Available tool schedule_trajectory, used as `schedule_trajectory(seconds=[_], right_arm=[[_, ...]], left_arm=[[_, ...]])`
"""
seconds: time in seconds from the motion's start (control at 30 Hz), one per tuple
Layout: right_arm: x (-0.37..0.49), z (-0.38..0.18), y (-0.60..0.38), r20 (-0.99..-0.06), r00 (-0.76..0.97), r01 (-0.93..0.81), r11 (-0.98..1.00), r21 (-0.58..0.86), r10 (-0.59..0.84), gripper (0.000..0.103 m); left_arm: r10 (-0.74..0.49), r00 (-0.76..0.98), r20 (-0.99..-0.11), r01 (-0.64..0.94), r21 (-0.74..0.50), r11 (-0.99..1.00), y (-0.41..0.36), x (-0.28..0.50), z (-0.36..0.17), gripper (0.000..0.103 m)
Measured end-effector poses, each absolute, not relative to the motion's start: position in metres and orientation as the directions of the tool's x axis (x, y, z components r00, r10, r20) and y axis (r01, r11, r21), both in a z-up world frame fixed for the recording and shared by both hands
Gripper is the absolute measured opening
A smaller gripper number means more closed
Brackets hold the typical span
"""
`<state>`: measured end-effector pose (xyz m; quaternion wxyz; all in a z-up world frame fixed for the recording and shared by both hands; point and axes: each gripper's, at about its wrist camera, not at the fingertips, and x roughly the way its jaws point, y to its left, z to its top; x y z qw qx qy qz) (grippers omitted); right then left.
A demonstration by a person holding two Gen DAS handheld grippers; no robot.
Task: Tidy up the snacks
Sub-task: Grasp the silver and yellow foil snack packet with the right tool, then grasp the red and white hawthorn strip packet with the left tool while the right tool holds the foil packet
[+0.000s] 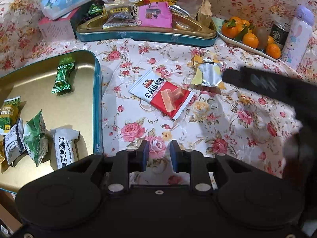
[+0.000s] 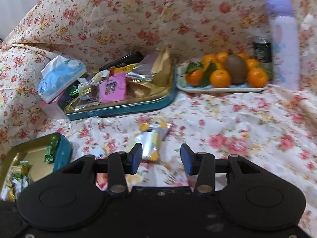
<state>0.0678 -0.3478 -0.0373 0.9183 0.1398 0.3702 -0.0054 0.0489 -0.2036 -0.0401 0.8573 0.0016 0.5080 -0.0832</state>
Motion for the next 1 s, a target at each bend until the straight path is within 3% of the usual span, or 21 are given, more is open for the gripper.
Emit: schedule_trajectory(seconds=[0.2, 0.6, 0.77, 1.0], right_arm=[[0.104, -0.043, -0.336, -0.722, 0.673, 0.063, 0.960, 0.274, 0.162, 0.046], [0.136, -0.057, -0.315, -0.784, 0.616, 0.038, 0.991, 0.130, 0.079, 0.050], [0.124, -0.055, -0.319, -0.766, 0.641, 0.023, 0.996, 0.087, 0.053, 0.039], [0.087, -0.057, -0.349, -0.746, 0.666, 0.094, 0.992, 0.082, -0.001, 0.038]], left_arm=[[-0.175, 0.479, -0.860, 0.109, -0.139, 0.984, -0.195, 0.048, -0.042, 0.034], [-0.157, 0.504, -0.849, 0.115, -0.115, 0.987, -0.199, 0.044, -0.043, 0.034], [-0.181, 0.483, -0.856, 0.105, -0.149, 0.983, -0.194, 0.048, -0.039, 0.034], [-0.198, 0.476, -0.857, 0.024, -0.212, 0.977, -0.185, 0.068, -0.026, 0.034]])
